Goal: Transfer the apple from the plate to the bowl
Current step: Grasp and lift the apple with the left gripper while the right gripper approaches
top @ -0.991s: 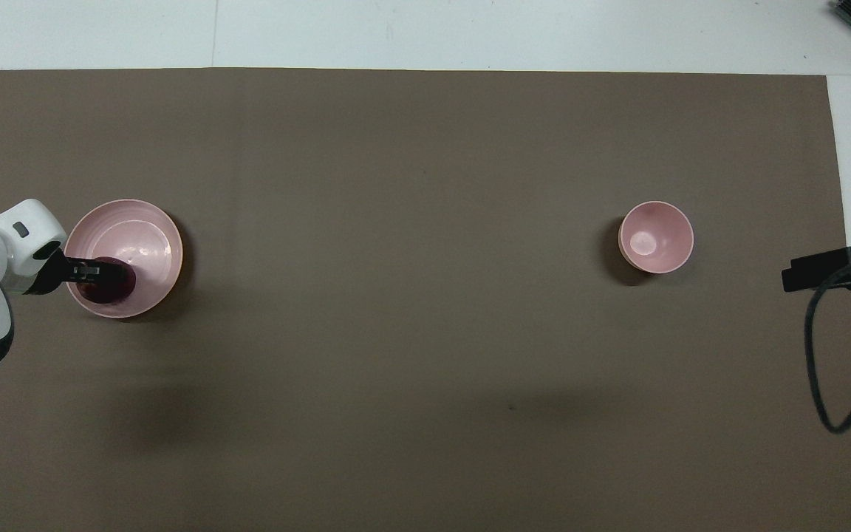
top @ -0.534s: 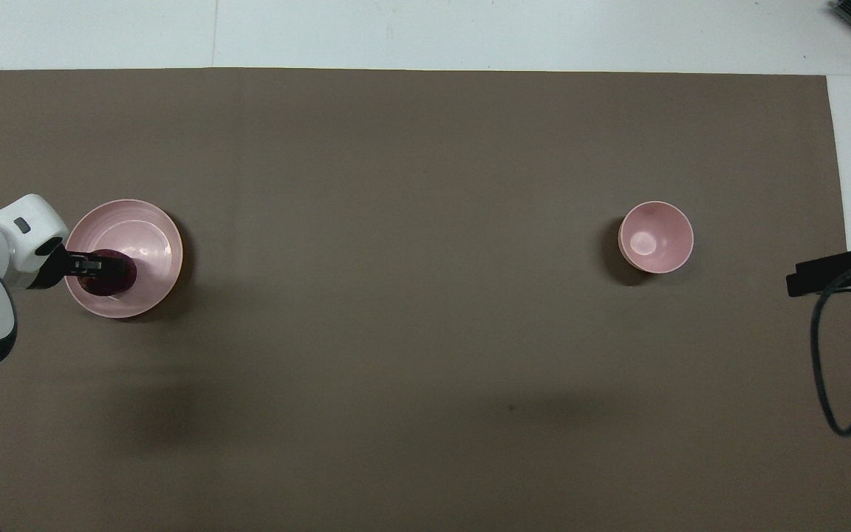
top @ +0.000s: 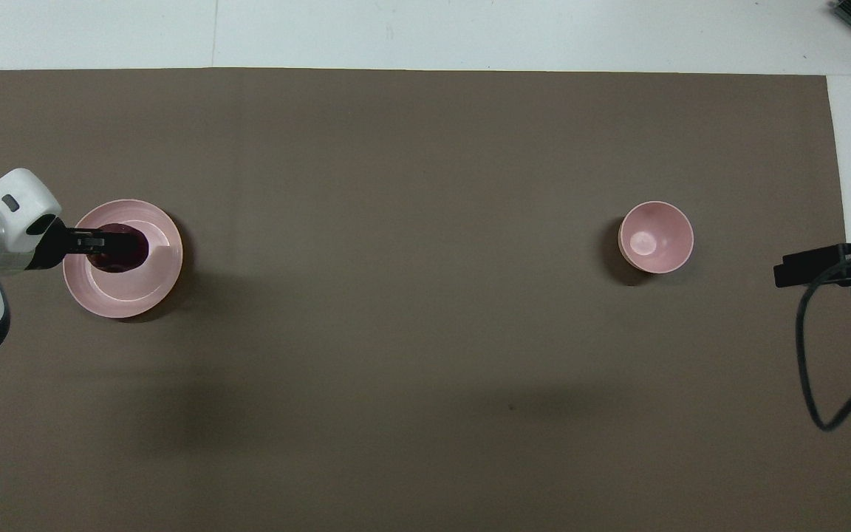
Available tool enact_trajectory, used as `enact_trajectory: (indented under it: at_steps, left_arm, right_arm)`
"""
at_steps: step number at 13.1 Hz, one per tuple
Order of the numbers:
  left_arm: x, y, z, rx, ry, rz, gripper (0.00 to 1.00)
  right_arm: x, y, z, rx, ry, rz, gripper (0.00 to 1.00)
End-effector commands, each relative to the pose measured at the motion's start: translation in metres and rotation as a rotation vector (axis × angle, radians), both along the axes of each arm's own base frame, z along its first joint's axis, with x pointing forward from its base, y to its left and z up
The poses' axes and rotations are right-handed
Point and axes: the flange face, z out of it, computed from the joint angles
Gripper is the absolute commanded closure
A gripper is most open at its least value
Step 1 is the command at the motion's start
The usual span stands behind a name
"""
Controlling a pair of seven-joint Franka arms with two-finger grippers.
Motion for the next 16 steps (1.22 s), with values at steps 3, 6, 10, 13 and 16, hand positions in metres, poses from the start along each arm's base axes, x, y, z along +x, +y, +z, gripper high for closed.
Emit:
enact_trajectory:
  at_steps: [3,6,10,13,16]
  left_arm:
    - [0.009,-0.034,0.036,-0.167,0.006,0.000,1.00]
    - [0.007,-0.067,0.058,-0.224,0.039,-0.049,1.00]
    - [0.000,-0.110,0.074,-0.427,0.097,0.014,1.00]
    - [-0.011,-0.134,0.084,-0.557,0.159,0.009,1.00]
    - [-0.012,-0.150,0.096,-0.728,0.161,0.051,1.00]
  right_arm:
    - [0.035,0.048,-0.043,0.106,-0.055,-0.117,0.00]
    - [0.053,0.092,-0.068,0.181,-0.042,-0.230,0.00]
    - [0.063,0.130,-0.089,0.264,-0.010,-0.321,0.00]
    - [0.061,0.166,-0.105,0.347,0.080,-0.444,0.00]
    - [0.063,0.182,-0.111,0.480,0.189,-0.604,0.00]
